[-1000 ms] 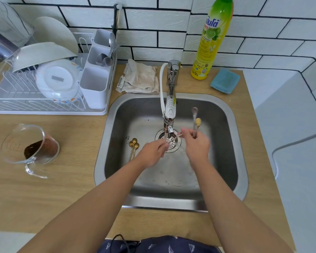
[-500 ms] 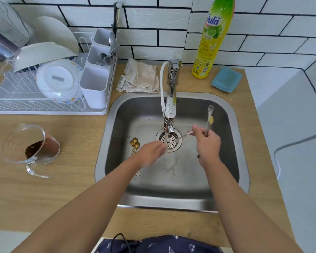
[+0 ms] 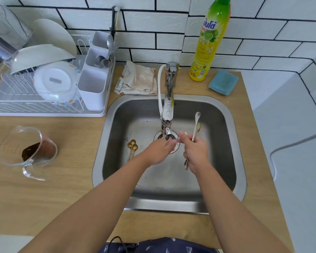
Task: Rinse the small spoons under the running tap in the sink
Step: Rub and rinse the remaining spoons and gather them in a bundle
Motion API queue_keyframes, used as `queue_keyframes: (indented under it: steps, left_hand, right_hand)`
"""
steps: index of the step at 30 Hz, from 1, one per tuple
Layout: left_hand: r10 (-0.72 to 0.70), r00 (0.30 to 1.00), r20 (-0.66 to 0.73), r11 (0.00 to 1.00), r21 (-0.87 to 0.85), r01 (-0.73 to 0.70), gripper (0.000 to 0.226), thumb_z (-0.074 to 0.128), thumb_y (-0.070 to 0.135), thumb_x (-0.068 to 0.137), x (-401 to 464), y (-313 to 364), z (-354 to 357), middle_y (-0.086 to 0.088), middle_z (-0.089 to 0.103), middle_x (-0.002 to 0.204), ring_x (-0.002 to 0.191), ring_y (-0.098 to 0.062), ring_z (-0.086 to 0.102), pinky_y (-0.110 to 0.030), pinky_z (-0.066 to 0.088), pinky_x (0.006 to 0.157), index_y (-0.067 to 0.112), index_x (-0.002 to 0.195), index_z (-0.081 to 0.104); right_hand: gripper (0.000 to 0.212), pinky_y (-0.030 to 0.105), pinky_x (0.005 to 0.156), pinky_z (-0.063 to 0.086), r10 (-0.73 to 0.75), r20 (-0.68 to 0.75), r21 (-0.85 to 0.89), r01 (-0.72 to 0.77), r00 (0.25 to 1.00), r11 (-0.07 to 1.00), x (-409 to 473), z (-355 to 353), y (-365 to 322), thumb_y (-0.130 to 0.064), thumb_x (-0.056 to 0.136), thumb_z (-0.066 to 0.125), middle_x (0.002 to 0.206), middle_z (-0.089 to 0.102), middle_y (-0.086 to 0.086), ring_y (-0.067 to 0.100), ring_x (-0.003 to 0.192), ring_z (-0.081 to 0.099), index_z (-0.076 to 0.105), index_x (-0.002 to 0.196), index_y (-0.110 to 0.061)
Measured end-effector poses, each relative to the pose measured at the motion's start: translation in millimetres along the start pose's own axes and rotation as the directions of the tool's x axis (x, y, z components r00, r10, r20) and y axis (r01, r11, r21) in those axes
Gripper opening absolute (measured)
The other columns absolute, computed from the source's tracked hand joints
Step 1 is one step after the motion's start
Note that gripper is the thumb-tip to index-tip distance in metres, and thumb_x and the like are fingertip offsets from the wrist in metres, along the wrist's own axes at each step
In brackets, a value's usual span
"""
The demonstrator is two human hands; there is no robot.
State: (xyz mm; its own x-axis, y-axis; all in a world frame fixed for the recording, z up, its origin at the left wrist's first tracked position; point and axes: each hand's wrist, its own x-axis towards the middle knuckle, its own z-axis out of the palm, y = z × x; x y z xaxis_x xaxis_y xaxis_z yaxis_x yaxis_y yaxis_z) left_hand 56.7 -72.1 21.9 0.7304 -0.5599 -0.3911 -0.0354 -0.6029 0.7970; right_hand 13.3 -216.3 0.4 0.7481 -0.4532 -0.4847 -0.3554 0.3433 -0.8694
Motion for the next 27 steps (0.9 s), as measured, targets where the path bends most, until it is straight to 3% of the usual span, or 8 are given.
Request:
queue_keyframes:
  steps: [5, 10, 13, 17, 19, 21, 24, 27]
  left_hand:
    - [-0.009, 0.999, 0.046, 0.982, 0.188, 0.000, 0.038, 0.032, 0.043, 0.107, -12.2, -45.8, -17.7, 0.009, 0.053, 0.071, 0.068, -0.012, 0.049, -0.031, 0.039, 0.066, 0.028, 0.076, 0.047]
    - [-0.025, 0.999, -0.029, 0.977, 0.213, 0.030, 0.030, 0.030, 0.046, 0.105, -9.5, -52.0, -12.5, 0.008, 0.057, 0.079, 0.077, -0.017, 0.056, -0.031, 0.038, 0.063, 0.032, 0.084, 0.046]
    - [0.110, 0.991, -0.080, 0.970, 0.225, -0.089, 0.016, 0.039, 0.037, 0.104, 0.4, -34.5, -1.9, 0.001, 0.061, 0.092, 0.083, -0.020, 0.057, -0.037, 0.045, 0.071, 0.025, 0.107, 0.048]
    - [0.309, 0.947, -0.091, 0.898, 0.356, -0.258, 0.024, 0.044, 0.026, 0.104, 2.4, -24.2, -4.2, 0.009, 0.052, 0.104, 0.085, -0.006, 0.045, -0.026, 0.035, 0.072, 0.030, 0.126, 0.053]
    - [0.233, 0.967, -0.104, 0.904, 0.390, -0.176, 0.025, 0.036, 0.035, 0.107, 3.0, -20.5, -5.8, 0.004, 0.061, 0.096, 0.082, -0.017, 0.054, -0.035, 0.042, 0.069, 0.029, 0.118, 0.057]
    - [0.152, 0.984, -0.096, 0.913, 0.396, -0.103, 0.029, 0.030, 0.041, 0.107, 2.5, -15.5, -2.3, 0.006, 0.055, 0.078, 0.075, -0.023, 0.053, -0.036, 0.041, 0.064, 0.024, 0.104, 0.054]
    - [0.074, 0.993, -0.087, 0.973, 0.224, -0.053, 0.029, 0.030, 0.046, 0.106, -1.1, -11.8, 2.8, 0.017, 0.049, 0.072, 0.073, -0.017, 0.051, -0.032, 0.034, 0.066, 0.027, 0.091, 0.048]
    - [0.049, 0.996, -0.078, 0.992, 0.119, -0.040, 0.027, 0.035, 0.050, 0.104, -13.3, -20.4, -4.7, 0.020, 0.058, 0.082, 0.077, -0.003, 0.055, -0.022, 0.039, 0.068, 0.032, 0.106, 0.056]
  right_hand:
    - [0.030, 0.017, 0.034, 0.030, 0.001, -0.153, 0.037, 0.005, 0.988, 0.999, 15.1, -19.9, -20.3, -0.031, 0.087, 0.081, 0.084, 0.073, 0.008, 0.001, 0.035, 0.033, 0.067, 0.096, -0.006]
    - [0.028, 0.020, 0.035, 0.025, 0.054, -0.127, 0.033, -0.050, 0.990, 0.998, 7.3, -8.0, -7.2, -0.035, 0.088, 0.081, 0.066, 0.063, 0.001, 0.006, 0.038, 0.025, 0.067, 0.086, -0.011]
    - [0.028, 0.020, 0.035, 0.022, 0.079, -0.115, 0.069, -0.072, 0.990, 0.995, 2.9, 1.9, 0.5, -0.035, 0.090, 0.078, 0.064, 0.056, 0.001, 0.005, 0.037, 0.023, 0.064, 0.085, -0.011]
    - [0.032, 0.020, 0.035, 0.023, 0.111, -0.196, 0.120, -0.088, 0.974, 0.989, 13.0, -16.7, -11.3, -0.037, 0.091, 0.078, 0.077, 0.070, 0.000, 0.004, 0.035, 0.026, 0.062, 0.101, -0.011]
    - [0.029, 0.021, 0.036, 0.024, 0.092, -0.210, 0.136, -0.064, 0.973, 0.989, 15.7, -26.9, -15.0, -0.036, 0.091, 0.078, 0.080, 0.071, 0.001, 0.004, 0.036, 0.026, 0.061, 0.098, -0.013]
    - [0.021, 0.020, 0.037, 0.024, 0.061, -0.190, 0.135, -0.036, 0.980, 0.990, 15.3, -32.4, -17.9, -0.034, 0.092, 0.076, 0.082, 0.071, 0.000, 0.004, 0.037, 0.027, 0.064, 0.095, -0.017]
    - [0.011, 0.019, 0.038, 0.025, 0.002, -0.073, 0.148, 0.009, 0.997, 0.989, 12.7, -36.4, -19.9, -0.031, 0.095, 0.073, 0.077, 0.072, -0.008, 0.003, 0.041, 0.028, 0.071, 0.103, -0.022]
    - [0.008, 0.018, 0.037, 0.025, -0.059, 0.082, 0.078, 0.053, 0.995, 0.996, 8.7, -32.5, -13.8, -0.025, 0.095, 0.072, 0.079, 0.068, -0.002, 0.002, 0.041, 0.028, 0.072, 0.101, -0.020]
